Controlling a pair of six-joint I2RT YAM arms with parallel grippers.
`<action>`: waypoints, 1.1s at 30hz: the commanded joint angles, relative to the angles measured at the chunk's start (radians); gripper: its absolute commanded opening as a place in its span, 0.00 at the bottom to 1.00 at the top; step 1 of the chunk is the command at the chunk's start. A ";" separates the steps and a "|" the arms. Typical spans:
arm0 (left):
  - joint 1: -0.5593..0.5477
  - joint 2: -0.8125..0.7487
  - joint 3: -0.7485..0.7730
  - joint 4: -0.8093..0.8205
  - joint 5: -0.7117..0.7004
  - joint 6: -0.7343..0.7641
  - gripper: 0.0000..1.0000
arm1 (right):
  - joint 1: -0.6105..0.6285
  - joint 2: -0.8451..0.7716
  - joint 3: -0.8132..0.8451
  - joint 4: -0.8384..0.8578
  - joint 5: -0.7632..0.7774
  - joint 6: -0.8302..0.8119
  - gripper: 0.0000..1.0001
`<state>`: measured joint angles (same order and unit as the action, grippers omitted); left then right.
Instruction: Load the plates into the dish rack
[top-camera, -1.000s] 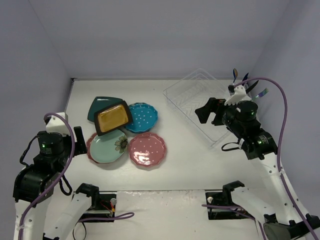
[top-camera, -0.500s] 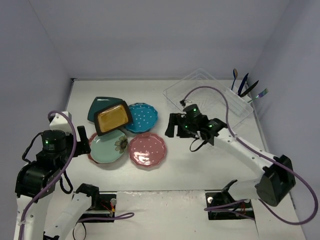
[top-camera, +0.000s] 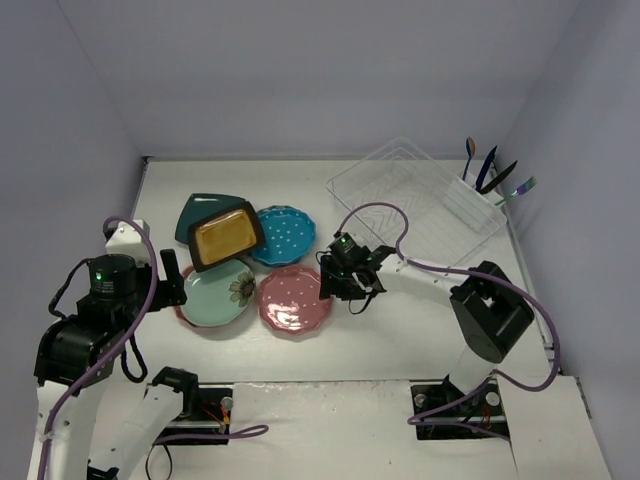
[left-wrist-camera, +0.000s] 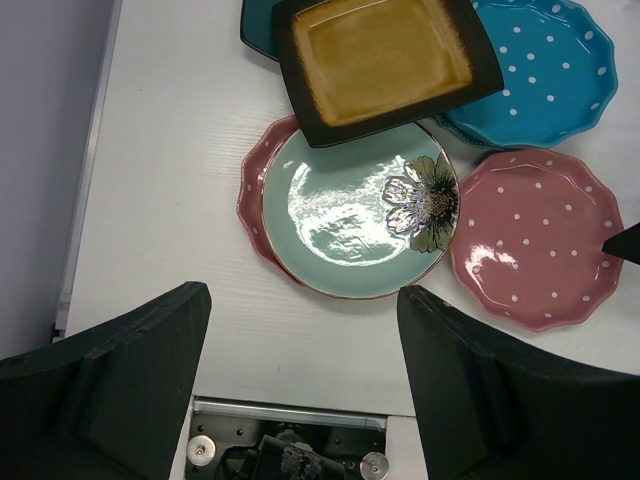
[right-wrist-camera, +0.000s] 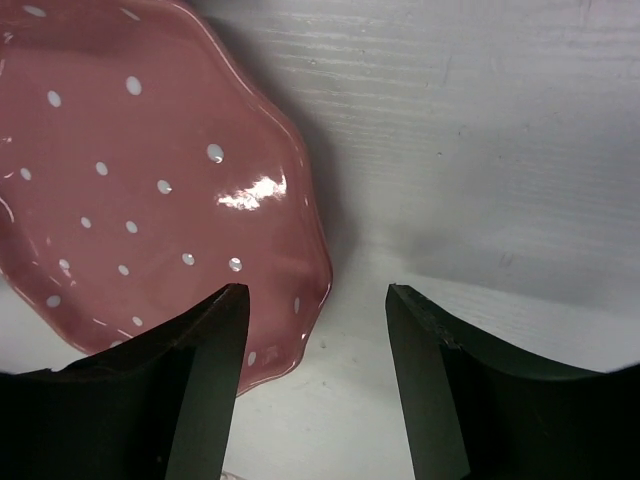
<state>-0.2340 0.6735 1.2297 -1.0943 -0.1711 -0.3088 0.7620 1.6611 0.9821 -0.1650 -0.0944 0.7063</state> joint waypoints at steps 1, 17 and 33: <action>-0.002 0.009 0.011 0.053 0.010 -0.010 0.76 | 0.011 0.009 -0.017 0.062 -0.002 0.054 0.57; -0.010 -0.011 -0.021 0.068 0.007 -0.001 0.76 | 0.048 0.054 -0.080 0.052 0.025 0.225 0.39; -0.025 -0.026 -0.025 0.070 -0.008 0.004 0.76 | 0.051 0.039 -0.099 -0.008 0.206 0.197 0.00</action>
<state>-0.2543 0.6434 1.1961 -1.0801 -0.1661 -0.3073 0.8013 1.7035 0.9035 -0.0383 -0.0570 0.9722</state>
